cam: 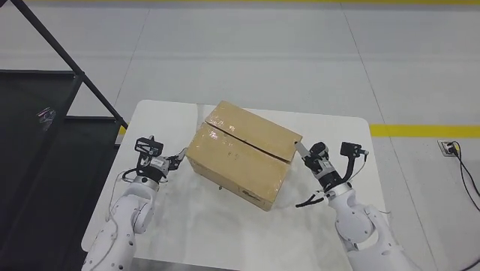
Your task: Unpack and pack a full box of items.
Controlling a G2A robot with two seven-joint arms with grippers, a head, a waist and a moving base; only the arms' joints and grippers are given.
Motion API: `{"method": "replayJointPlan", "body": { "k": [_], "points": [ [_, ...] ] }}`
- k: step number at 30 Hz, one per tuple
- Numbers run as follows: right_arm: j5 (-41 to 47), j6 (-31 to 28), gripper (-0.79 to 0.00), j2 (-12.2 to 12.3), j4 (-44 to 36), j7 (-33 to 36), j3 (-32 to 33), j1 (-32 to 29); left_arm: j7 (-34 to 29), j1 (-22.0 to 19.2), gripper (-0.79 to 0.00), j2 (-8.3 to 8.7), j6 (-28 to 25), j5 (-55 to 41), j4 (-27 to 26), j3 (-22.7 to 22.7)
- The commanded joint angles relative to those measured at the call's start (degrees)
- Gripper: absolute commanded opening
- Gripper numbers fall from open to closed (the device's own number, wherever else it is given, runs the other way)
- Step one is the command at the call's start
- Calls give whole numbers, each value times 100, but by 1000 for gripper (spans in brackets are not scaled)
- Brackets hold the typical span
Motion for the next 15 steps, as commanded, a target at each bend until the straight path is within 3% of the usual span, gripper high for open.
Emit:
{"method": "replayJointPlan", "body": {
  "k": [1,10,15],
  "points": [
    [0,0,0,0,0,0,0,0,67,-12,0,-2,-94,48,18,47],
    [3,16,0,0,-3,-12,7,-10,409,133,0,19,-404,167,-15,95],
    [381,181,0,-35,-73,-501,136,-159,466,269,0,39,-451,200,-138,48]
  ]
}}
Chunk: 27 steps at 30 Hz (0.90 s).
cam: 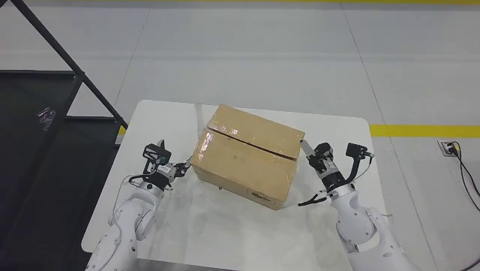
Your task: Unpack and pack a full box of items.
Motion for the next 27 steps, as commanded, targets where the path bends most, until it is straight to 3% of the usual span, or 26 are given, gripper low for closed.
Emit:
{"method": "replayJointPlan", "body": {
  "k": [1,6,27],
  "points": [
    [174,-22,0,-12,-17,-179,48,-46,18,53,0,9,-24,5,-41,-23],
    [314,-212,0,-17,-121,-363,149,-153,48,170,0,25,-126,25,-144,-41],
    [220,-640,0,2,-98,194,200,43,60,660,0,59,-423,287,-803,123]
  ]
}}
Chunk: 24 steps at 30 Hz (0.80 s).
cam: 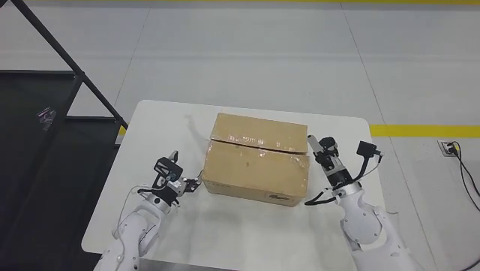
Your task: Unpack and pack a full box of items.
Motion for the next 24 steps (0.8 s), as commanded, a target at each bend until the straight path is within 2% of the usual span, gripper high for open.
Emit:
{"method": "replayJointPlan", "body": {
  "k": [1,16,24],
  "points": [
    [-7,-19,0,0,-3,19,-1,10,-8,34,0,2,-20,19,-47,14],
    [-61,-209,0,10,-2,81,55,22,-31,336,0,34,-173,127,-383,61],
    [-565,-575,0,74,-302,157,186,-153,-56,475,0,55,199,-90,-419,-229]
  ]
}}
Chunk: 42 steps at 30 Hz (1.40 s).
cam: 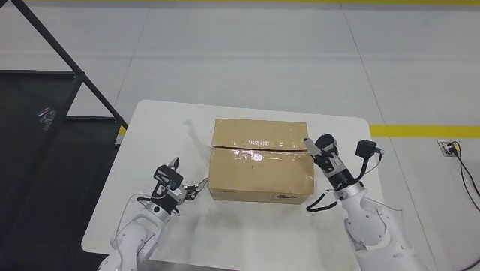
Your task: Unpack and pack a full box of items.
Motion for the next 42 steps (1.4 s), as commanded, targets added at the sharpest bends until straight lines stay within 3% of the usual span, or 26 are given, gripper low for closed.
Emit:
{"method": "replayJointPlan", "body": {
  "k": [1,5,13,19,28,32,37,42],
  "points": [
    [-106,-39,0,16,-81,34,41,-62,-20,50,0,8,120,-67,9,-104],
    [-232,169,0,50,-168,424,109,-95,-5,167,0,29,228,-150,18,-282],
    [265,-18,0,127,199,1750,154,194,50,332,0,65,429,-297,-34,-621],
    [410,31,0,150,297,1963,147,233,86,400,0,85,478,-338,-77,-778],
    [598,-493,0,226,274,2318,205,150,59,407,0,84,488,-373,-44,-790],
    [624,-474,0,245,171,2190,259,49,32,384,0,78,485,-346,-29,-738],
    [646,-359,0,230,-136,1153,441,-376,-158,296,0,77,379,-214,30,-632],
    [440,-308,0,218,-468,457,511,-746,-304,-95,0,47,155,-182,380,-385]
  ]
}}
